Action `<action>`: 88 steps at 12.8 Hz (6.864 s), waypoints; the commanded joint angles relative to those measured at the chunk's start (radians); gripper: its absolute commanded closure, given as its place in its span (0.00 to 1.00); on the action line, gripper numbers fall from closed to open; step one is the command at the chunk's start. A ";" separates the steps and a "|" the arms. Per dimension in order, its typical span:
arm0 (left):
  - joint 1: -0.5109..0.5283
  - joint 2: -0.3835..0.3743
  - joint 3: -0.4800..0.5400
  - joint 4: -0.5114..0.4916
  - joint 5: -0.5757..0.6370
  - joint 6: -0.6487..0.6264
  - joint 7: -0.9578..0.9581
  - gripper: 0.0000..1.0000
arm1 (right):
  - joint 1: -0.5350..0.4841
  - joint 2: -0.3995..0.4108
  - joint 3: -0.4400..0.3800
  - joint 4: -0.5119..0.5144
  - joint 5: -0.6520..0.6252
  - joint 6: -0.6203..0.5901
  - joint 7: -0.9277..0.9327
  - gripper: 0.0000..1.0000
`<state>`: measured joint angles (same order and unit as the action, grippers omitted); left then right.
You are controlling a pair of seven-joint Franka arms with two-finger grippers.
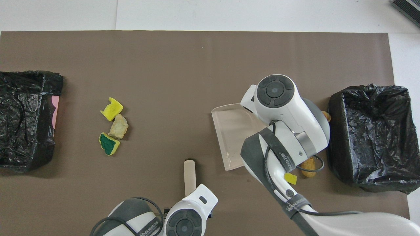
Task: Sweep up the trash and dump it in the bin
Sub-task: 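Carry the dustpan with the right gripper toward the tan pieces, then grasp the brush with the left gripper while the right gripper holds the dustpan, then sweep the sponge pieces with the left gripper's brush toward the dustpan, then brush the pieces into the dustpan with the left gripper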
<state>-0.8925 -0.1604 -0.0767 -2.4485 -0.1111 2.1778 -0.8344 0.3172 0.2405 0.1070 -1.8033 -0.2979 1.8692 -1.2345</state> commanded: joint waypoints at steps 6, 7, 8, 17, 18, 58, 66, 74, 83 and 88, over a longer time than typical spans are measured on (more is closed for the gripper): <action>-0.094 -0.044 0.018 -0.096 -0.050 0.074 -0.009 0.00 | 0.017 -0.072 0.007 -0.082 -0.053 0.059 0.246 1.00; -0.094 -0.044 0.017 -0.099 -0.056 0.074 -0.009 0.00 | 0.017 -0.084 0.007 -0.109 -0.041 0.085 0.277 1.00; -0.094 -0.042 0.018 -0.098 -0.074 0.074 -0.009 0.14 | 0.008 -0.095 0.007 -0.143 -0.032 0.108 0.305 1.00; -0.080 -0.038 0.025 -0.064 -0.085 0.033 -0.003 1.00 | -0.030 -0.118 0.007 -0.205 0.033 0.156 0.288 1.00; -0.072 -0.039 0.026 -0.040 -0.085 -0.005 0.003 1.00 | -0.030 -0.118 0.007 -0.205 0.037 0.156 0.288 1.00; 0.428 -0.036 0.022 0.011 0.026 -0.144 0.692 1.00 | 0.198 -0.023 0.020 -0.206 0.031 0.234 0.495 1.00; 0.343 -0.108 0.031 0.112 -0.073 -0.304 0.450 1.00 | 0.198 -0.021 0.020 -0.214 0.037 0.240 0.497 1.00; 0.653 -0.208 0.029 0.022 -0.059 -0.421 0.262 1.00 | 0.197 -0.021 0.020 -0.215 0.037 0.240 0.497 1.00; 0.437 -0.162 0.018 -0.142 -0.068 -0.110 0.208 1.00 | 0.200 -0.004 0.020 -0.222 0.036 0.257 0.506 1.00; 0.293 0.027 0.017 0.017 -0.151 0.005 0.273 1.00 | 0.235 0.028 0.022 -0.223 0.043 0.307 0.608 1.00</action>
<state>-0.5361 -0.2303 -0.0714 -2.4959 -0.2314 2.1349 -0.5928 0.5183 0.2144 0.1197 -2.0122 -0.2534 2.0795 -0.7353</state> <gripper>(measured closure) 0.740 0.683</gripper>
